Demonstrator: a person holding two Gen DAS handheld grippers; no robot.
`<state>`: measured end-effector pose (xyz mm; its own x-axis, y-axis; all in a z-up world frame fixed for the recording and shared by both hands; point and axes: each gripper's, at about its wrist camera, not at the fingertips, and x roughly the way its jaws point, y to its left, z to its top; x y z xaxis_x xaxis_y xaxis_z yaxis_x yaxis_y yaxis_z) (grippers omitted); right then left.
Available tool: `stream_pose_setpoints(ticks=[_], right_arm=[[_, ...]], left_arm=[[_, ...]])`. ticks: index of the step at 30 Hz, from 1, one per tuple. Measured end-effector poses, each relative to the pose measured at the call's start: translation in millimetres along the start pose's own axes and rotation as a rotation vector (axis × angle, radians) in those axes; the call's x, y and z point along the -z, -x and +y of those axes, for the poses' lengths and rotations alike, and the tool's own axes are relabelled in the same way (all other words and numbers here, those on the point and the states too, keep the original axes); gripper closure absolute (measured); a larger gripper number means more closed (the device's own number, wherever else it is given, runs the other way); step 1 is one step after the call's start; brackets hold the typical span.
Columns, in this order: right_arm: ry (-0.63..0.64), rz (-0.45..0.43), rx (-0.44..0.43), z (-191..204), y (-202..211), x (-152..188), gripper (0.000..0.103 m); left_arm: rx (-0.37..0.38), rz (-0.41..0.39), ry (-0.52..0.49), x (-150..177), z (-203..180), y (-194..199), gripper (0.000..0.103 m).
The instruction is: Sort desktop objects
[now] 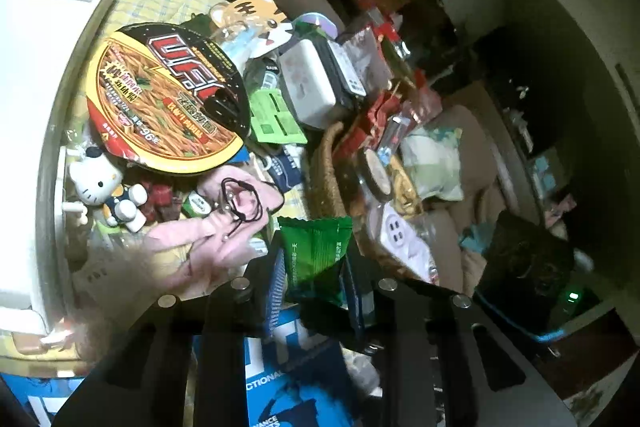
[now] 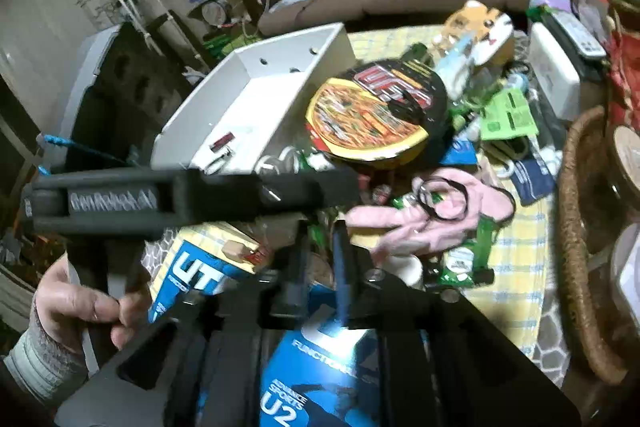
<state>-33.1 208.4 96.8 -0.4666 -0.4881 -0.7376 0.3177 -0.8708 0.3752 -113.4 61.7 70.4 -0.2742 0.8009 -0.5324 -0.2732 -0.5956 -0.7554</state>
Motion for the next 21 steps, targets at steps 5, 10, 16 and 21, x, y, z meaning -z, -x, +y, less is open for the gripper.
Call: stream_pose_setpoints(ticks=[5, 10, 16, 21], right_arm=[[-0.088, -0.049, 0.013, -32, 22, -2, 0.066], [-0.184, -0.040, 0.126, -82, 32, -5, 0.066], [-0.111, 0.200, 0.276, -102, -45, -4, 0.068], [-0.118, 0.272, 0.348, -122, -85, -3, 0.075]], left_arm=[[0.021, -0.024, 0.038, -3, 10, 11, 0.078], [0.027, -0.042, 0.038, -2, 16, 30, 0.078], [0.028, -0.044, 0.030, 0, 20, 39, 0.078], [0.031, -0.038, 0.026, -1, 23, 40, 0.078]])
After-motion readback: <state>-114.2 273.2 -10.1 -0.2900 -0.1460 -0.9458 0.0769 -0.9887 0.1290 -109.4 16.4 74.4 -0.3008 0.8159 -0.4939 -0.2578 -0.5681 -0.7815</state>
